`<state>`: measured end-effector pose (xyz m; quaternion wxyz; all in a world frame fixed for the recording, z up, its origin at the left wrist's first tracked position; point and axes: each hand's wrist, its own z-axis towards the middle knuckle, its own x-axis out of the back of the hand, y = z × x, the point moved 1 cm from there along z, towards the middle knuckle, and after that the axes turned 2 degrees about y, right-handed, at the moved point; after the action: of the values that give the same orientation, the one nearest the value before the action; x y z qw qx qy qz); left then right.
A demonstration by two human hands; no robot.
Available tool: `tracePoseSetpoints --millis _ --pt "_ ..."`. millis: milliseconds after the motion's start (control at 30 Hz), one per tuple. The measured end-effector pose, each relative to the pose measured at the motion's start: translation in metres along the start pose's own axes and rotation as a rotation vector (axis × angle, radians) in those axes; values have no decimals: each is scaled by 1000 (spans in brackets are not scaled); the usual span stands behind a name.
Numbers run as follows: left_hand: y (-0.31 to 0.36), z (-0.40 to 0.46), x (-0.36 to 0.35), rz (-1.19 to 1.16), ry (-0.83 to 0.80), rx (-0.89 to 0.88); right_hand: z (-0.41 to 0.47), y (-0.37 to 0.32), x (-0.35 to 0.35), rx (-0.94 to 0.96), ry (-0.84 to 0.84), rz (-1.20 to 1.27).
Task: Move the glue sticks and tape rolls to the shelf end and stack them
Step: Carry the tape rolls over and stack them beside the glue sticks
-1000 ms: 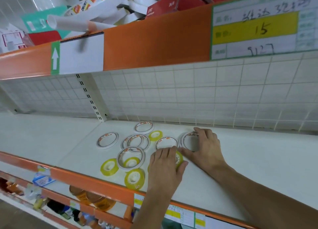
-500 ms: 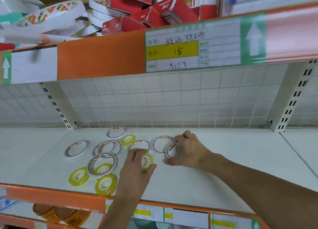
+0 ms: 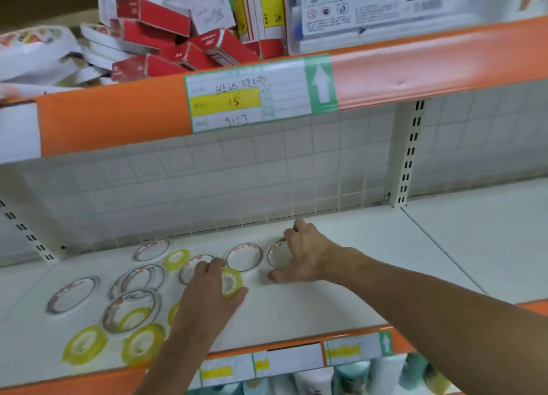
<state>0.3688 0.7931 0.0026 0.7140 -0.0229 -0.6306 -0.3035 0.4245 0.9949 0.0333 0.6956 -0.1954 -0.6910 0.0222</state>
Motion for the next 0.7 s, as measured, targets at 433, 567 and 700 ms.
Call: tracePoseSetpoints --millis 433,567,700 --pt "72 12 -4 54 -246 -271 -62 67 21 -155 -29 -121" --pt "111 19 -15 18 -285 -322 -79 96 28 -208 -11 -102" --pt "154 23 -30 0 -312 -381 -97 129 38 -251 13 -70"
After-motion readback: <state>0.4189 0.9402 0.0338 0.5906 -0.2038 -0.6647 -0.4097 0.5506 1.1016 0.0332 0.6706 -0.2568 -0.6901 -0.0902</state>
